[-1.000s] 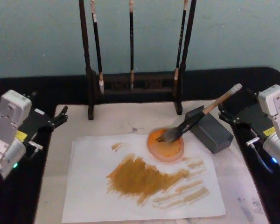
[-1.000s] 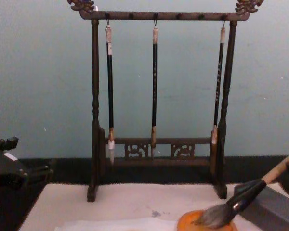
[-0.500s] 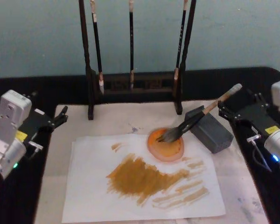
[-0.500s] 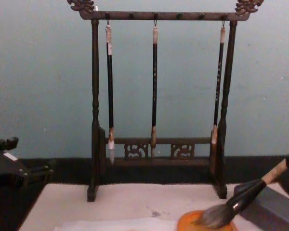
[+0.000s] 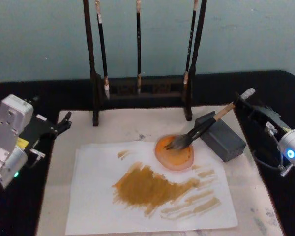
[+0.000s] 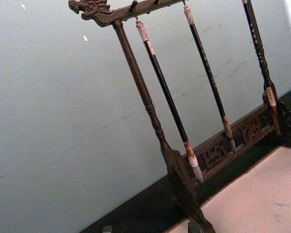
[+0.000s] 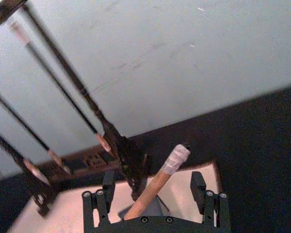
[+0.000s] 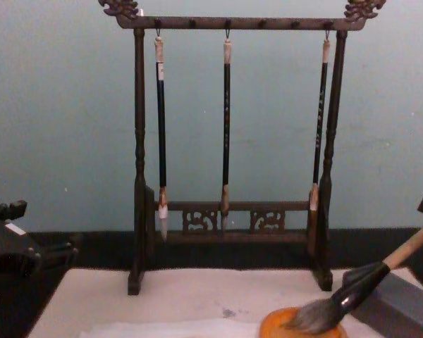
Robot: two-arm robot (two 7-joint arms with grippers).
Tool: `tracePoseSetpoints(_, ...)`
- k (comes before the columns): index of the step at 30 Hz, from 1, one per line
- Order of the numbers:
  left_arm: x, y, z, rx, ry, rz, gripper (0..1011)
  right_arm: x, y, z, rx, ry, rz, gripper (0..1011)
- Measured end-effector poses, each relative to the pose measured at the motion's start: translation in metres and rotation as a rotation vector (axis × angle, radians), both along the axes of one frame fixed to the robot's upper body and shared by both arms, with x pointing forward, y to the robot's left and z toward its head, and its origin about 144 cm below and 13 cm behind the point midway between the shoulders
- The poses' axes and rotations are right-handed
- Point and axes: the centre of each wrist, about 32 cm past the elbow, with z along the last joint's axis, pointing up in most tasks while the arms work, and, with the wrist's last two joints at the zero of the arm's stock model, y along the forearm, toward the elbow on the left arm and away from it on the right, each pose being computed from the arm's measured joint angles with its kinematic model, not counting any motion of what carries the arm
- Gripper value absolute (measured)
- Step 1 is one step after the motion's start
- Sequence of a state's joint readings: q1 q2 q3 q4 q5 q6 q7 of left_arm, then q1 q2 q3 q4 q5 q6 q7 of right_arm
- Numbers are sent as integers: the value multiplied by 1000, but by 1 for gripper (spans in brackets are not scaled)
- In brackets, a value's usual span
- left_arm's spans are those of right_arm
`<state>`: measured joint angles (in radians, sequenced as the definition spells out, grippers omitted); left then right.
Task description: Pick up the brush from the inkstone, write on the paper, then place the brush back to its original position.
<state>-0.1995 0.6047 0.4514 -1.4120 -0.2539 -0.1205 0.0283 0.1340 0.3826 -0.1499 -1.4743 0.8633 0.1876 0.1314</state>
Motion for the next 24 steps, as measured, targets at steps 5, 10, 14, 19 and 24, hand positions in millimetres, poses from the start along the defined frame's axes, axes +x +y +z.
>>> tracePoseSetpoints(5, 0, 0, 0, 0, 0, 0, 1010, 1, 6, 2, 128, 62, -41, 1000)
tracePoseSetpoints(10, 0, 0, 0, 0, 0, 0, 1010, 1, 13, 3, 211, 101, -60, 1000)
tracePoseSetpoints(14, 0, 0, 0, 0, 0, 0, 1010, 0, 20, 4, 266, 123, -63, 1000)
tracePoseSetpoints(19, 0, 0, 0, 0, 0, 0, 1010, -3, 29, 6, 293, 148, -68, 1000)
tracePoseSetpoints(24, 0, 0, 0, 0, 0, 0, 1010, -4, 37, 7, 298, 180, -79, 1000)
